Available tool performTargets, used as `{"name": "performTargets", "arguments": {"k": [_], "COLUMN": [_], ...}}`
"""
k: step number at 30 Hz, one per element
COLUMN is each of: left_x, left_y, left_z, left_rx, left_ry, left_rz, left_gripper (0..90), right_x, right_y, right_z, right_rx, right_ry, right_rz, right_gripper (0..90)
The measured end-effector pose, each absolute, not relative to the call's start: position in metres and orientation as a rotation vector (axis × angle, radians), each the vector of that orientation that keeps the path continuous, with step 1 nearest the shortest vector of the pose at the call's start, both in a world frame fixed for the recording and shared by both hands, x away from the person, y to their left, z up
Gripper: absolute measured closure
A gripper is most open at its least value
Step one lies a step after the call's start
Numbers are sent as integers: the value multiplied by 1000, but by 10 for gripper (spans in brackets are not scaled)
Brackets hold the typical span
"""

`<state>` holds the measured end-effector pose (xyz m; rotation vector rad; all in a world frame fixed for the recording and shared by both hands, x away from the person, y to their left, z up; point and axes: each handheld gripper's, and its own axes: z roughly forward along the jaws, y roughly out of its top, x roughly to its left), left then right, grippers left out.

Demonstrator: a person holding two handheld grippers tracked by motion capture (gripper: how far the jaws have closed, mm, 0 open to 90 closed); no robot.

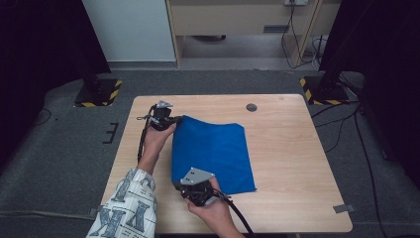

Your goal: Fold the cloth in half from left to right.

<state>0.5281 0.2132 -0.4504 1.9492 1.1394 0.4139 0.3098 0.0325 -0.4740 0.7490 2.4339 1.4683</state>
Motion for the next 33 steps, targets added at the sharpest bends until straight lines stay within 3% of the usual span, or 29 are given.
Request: {"name": "performTargets", "arguments": {"k": [16,27,33], "left_x": [526,521,525], "left_y": [234,269,262], "left_z": [-445,-442,-448], "left_rx": [1931,1925,1928], "left_ry": [1159,1212,1223], "left_rz": [402,406,386], "left_gripper": [884,884,883], "right_x": [307,305,311], "right_y": [60,92,81], "right_z": [-466,-458,-461], "right_rx": [727,704,719], "right_ry": [2406,2399,2428], "right_rz": [1495,1580,1594], "right_gripper": [898,897,895]}}
